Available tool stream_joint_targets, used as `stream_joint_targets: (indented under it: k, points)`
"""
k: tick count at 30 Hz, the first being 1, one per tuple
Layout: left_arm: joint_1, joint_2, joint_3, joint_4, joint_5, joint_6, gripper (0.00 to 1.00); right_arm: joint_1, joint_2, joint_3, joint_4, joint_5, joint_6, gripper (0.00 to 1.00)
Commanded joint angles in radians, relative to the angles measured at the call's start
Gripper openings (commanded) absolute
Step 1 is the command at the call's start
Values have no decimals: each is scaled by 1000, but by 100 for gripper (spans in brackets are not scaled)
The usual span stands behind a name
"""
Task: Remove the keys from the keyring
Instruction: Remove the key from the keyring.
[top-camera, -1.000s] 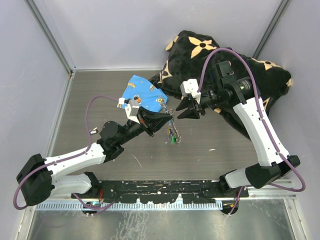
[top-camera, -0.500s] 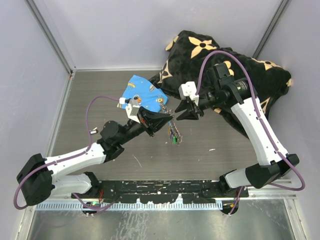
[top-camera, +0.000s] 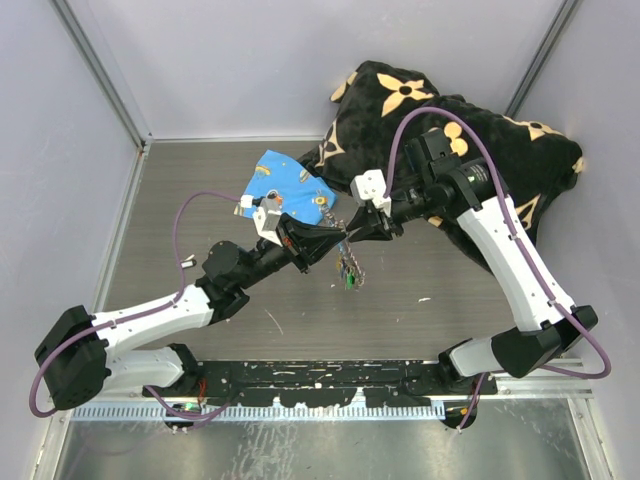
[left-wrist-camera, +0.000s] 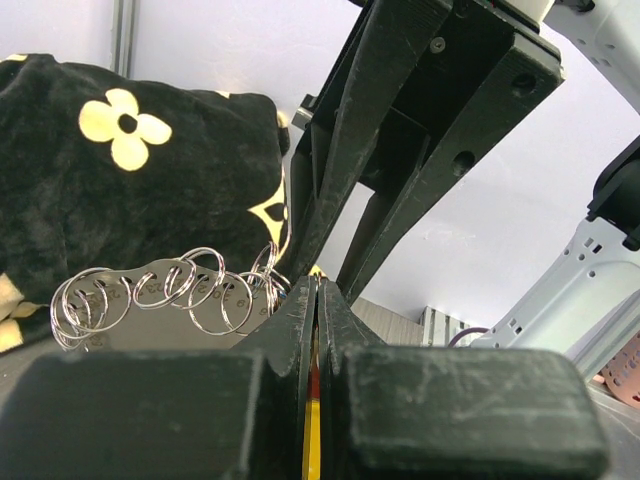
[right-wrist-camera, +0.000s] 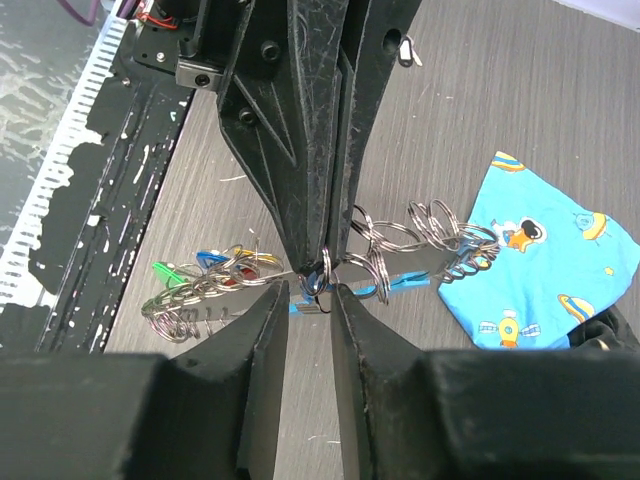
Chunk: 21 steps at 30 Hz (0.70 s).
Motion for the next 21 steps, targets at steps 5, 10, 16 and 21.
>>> stream_joint_targets:
  k: [5,10,16,21]
  points:
    - [-1,-11,50,87,-20,-11,0,16,-14,-6,21,34,-18,23]
    - [-1,-11,51,88,-22,-10,0,15,-19,-2,17,51,-16,24]
    - [-1,-14,52,85,-20,-10,0,16,-24,0,6,60,-21,25]
    - [-1,-18,51,85,-21,-14,0,15,-23,-1,8,61,-24,24]
